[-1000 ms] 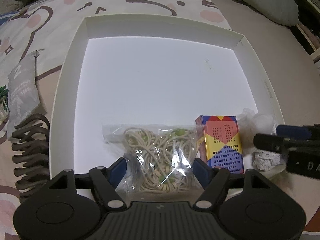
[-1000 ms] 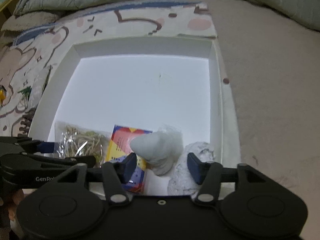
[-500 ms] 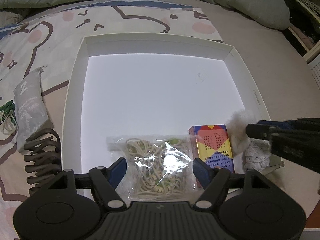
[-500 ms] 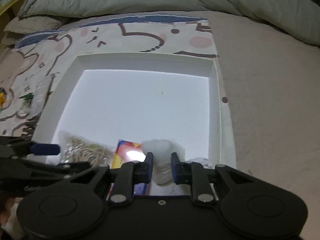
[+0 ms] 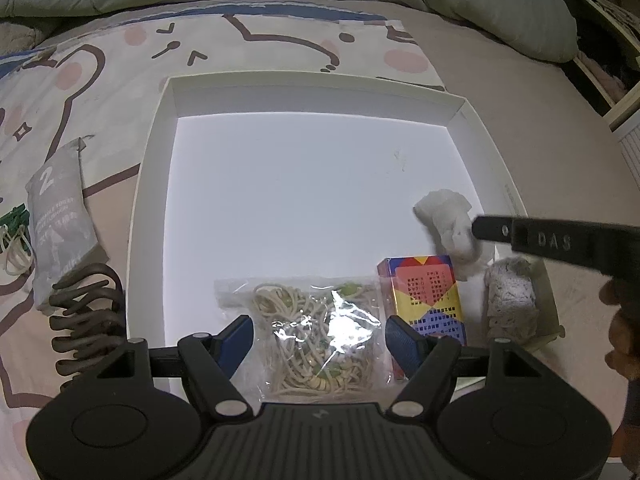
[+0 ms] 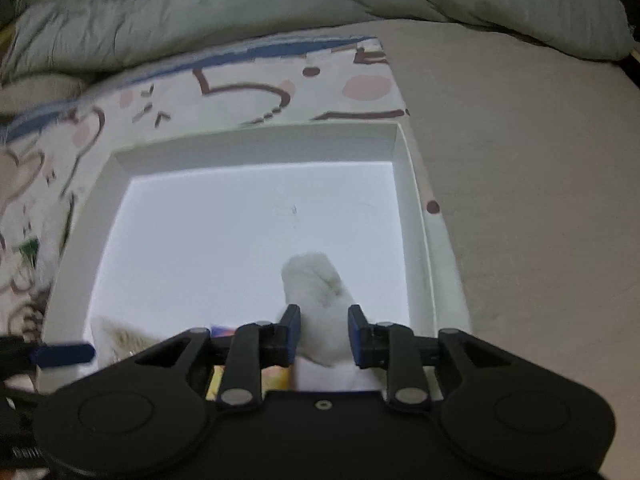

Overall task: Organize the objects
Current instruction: 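Lower the string bag and cotton ball into the tray beside the card box, then open the right gripper on the cotton ball while the left gripper releases the string bag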

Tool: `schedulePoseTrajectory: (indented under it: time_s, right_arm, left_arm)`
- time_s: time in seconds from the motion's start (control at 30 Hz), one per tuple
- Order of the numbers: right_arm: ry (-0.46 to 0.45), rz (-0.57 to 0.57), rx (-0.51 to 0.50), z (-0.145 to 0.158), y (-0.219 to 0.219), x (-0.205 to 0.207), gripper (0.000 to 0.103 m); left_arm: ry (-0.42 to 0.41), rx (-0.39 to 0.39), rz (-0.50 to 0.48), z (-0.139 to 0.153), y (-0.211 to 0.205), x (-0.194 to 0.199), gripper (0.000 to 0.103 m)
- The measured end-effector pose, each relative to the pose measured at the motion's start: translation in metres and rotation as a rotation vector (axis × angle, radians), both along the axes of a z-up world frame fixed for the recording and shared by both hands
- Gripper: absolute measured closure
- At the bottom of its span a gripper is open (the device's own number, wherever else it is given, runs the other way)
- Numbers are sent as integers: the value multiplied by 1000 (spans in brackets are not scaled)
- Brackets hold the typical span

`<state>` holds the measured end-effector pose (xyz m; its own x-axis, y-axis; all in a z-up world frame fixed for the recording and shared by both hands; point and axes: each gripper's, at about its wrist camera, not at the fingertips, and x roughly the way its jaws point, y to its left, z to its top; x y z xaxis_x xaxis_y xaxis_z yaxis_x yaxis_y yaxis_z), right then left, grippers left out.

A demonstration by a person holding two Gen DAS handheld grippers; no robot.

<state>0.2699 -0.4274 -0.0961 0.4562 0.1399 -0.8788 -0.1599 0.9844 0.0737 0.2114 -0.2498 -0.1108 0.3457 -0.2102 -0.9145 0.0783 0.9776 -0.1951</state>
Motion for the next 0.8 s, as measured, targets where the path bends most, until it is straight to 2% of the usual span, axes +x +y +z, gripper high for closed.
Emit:
schedulePoseTrajectory:
  time_s: [0.1, 0.27, 0.4, 0.57, 0.8]
  right_arm:
    - [-9, -5, 2, -3, 5, 4, 70]
    - [44, 24, -13, -20, 14, 12, 66]
    - [85, 50, -42, -27, 14, 9, 75]
    - [123, 78, -87, -20, 10, -3, 78]
    - [165, 92, -4, -12, 6, -15, 78]
  left_arm:
    - [6, 1, 1, -2, 1, 0, 30]
    - [19, -4, -4, -8, 2, 0, 30]
    - [21, -9, -4, -9, 4, 1, 30]
    - [19, -9, -5, -8, 6, 2, 30]
    - [18, -24, 5, -5, 9, 1, 30]
